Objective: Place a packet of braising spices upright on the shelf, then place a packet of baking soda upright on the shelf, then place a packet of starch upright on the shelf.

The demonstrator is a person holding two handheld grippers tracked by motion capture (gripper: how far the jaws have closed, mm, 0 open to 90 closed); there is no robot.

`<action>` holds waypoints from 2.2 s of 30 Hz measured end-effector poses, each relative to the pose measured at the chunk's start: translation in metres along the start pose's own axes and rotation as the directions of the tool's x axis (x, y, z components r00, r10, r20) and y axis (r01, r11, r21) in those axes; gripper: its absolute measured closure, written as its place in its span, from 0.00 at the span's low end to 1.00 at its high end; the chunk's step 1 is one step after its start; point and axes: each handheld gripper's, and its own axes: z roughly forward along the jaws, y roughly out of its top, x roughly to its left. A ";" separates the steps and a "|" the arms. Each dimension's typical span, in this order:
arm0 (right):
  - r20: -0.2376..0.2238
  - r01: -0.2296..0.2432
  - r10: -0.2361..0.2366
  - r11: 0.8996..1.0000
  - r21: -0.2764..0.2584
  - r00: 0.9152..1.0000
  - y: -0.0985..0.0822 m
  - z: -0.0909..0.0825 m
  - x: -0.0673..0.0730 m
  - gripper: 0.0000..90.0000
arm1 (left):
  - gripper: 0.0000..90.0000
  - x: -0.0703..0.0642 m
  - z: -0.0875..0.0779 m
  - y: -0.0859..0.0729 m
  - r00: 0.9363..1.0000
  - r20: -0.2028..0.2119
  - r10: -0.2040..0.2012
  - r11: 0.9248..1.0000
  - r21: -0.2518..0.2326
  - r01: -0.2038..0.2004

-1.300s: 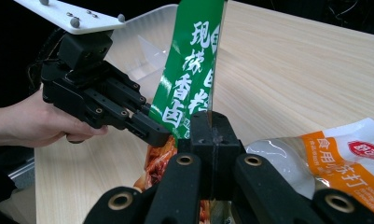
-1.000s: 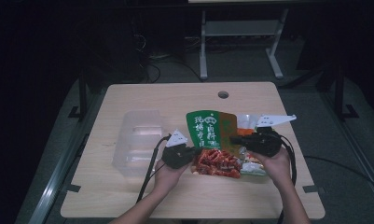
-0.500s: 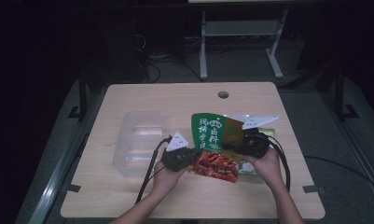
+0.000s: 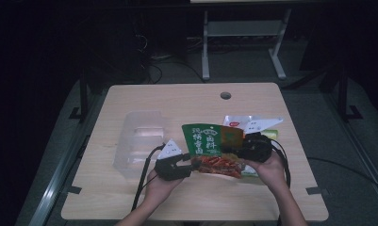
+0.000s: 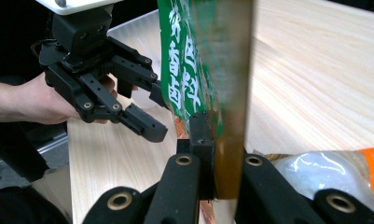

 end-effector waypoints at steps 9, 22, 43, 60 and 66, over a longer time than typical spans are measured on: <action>0.038 0.013 -0.012 0.999 -0.045 0.999 0.009 -0.009 0.007 0.99 | 0.52 0.001 -0.007 -0.013 1.000 0.008 0.019 1.000 0.022 -0.019; 0.059 0.016 -0.013 0.999 -0.050 0.998 0.038 -0.009 0.009 0.99 | 0.41 -0.009 -0.014 -0.016 0.997 0.034 0.074 0.997 0.033 -0.076; 0.091 0.038 -0.038 0.999 -0.006 0.995 0.085 0.014 -0.004 0.99 | 0.34 -0.016 -0.010 -0.016 0.993 0.059 0.102 0.994 0.023 -0.103; 0.065 0.050 -0.049 0.999 -0.012 0.997 0.100 0.033 -0.003 0.99 | 0.33 -0.023 -0.006 -0.019 0.990 0.075 0.118 0.991 0.051 -0.122; 0.039 0.061 -0.060 0.998 -0.032 0.997 0.110 0.042 0.000 0.99 | 0.33 -0.023 -0.005 -0.018 0.990 0.074 0.120 0.990 0.068 -0.126</action>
